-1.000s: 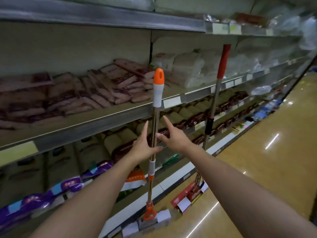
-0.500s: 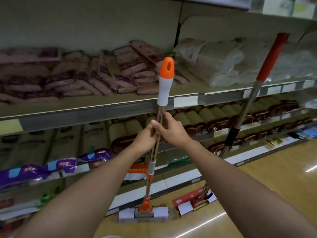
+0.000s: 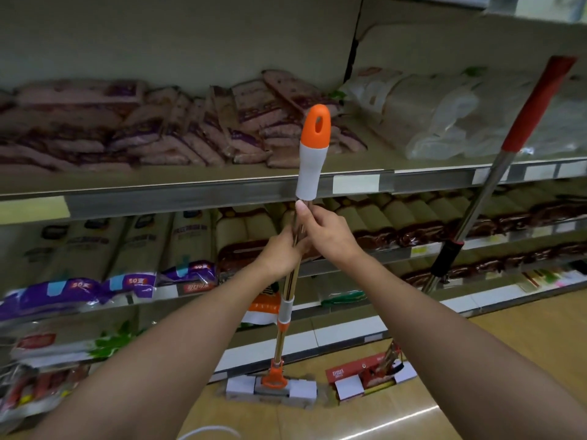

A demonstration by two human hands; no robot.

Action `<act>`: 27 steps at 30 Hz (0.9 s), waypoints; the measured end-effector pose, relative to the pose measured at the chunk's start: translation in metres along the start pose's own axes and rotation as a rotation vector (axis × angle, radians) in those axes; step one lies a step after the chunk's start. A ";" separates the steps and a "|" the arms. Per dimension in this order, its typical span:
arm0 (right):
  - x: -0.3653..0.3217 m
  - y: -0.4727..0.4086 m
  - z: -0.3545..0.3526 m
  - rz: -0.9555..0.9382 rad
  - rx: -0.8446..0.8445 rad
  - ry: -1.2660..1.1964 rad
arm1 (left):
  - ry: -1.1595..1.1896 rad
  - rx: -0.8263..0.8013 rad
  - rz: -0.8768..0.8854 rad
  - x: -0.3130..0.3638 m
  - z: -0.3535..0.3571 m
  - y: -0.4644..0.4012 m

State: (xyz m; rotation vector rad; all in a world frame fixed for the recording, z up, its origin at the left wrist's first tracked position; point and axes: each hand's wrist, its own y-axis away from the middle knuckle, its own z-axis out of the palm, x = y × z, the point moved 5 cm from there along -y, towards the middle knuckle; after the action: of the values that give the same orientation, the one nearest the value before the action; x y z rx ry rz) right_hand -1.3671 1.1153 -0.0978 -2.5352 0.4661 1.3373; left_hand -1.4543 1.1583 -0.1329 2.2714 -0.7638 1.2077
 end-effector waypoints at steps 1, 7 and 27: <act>-0.001 0.002 0.002 -0.012 0.003 -0.015 | -0.016 0.005 0.006 0.001 0.000 0.003; -0.038 0.015 0.018 -0.089 -0.038 -0.247 | -0.023 0.065 -0.047 -0.008 -0.011 0.030; -0.319 0.106 0.192 -0.591 -0.030 -0.348 | 0.058 0.647 0.071 -0.045 -0.258 0.264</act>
State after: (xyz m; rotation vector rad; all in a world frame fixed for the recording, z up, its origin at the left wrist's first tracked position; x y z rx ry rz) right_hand -1.7219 1.1390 0.0549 -2.1312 -0.3466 1.4814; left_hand -1.8019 1.1334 -0.0038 2.7048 -0.4734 1.7398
